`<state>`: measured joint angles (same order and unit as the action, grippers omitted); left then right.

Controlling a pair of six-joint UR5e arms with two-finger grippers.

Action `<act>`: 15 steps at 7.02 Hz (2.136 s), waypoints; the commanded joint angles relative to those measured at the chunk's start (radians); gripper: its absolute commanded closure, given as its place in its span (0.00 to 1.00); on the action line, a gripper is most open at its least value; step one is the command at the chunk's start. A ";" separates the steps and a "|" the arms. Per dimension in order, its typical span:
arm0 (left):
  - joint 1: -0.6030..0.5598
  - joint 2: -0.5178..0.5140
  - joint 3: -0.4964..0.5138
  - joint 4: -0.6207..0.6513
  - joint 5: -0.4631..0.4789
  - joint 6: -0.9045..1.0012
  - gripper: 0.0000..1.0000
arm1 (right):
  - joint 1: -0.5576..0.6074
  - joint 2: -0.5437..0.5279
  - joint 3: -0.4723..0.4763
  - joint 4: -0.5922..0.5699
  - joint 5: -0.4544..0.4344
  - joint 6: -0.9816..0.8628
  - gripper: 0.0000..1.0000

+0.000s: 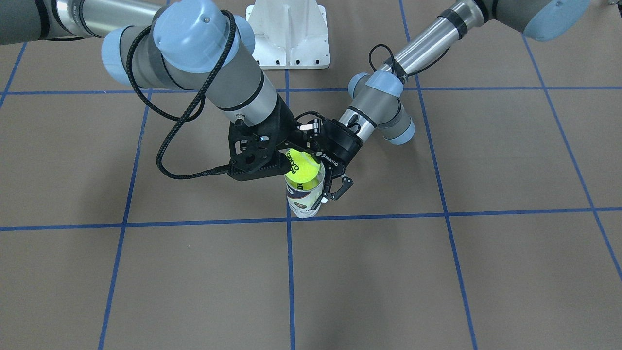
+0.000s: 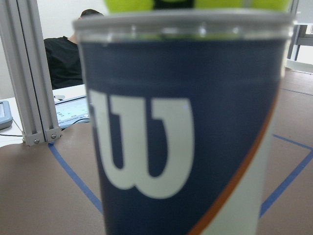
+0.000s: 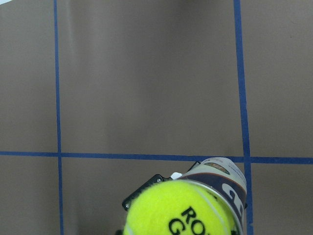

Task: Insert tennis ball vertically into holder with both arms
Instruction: 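Lower the ball into the can's opening with the right gripper, then open the right gripper and raise it above the can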

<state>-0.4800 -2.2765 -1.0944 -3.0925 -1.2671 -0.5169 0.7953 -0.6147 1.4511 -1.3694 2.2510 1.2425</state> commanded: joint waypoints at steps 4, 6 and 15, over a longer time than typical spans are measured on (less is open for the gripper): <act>0.000 0.000 0.001 0.000 0.000 0.000 0.30 | -0.005 0.018 0.006 -0.033 -0.001 0.063 0.01; 0.000 0.000 -0.001 0.000 0.000 0.000 0.30 | -0.005 0.018 0.008 -0.033 -0.001 0.063 0.01; 0.006 0.005 0.008 0.000 0.000 0.000 0.22 | 0.039 -0.039 0.032 -0.033 -0.001 0.045 0.01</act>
<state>-0.4740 -2.2717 -1.0860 -3.0925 -1.2671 -0.5169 0.8350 -0.6527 1.4834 -1.4020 2.2519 1.2865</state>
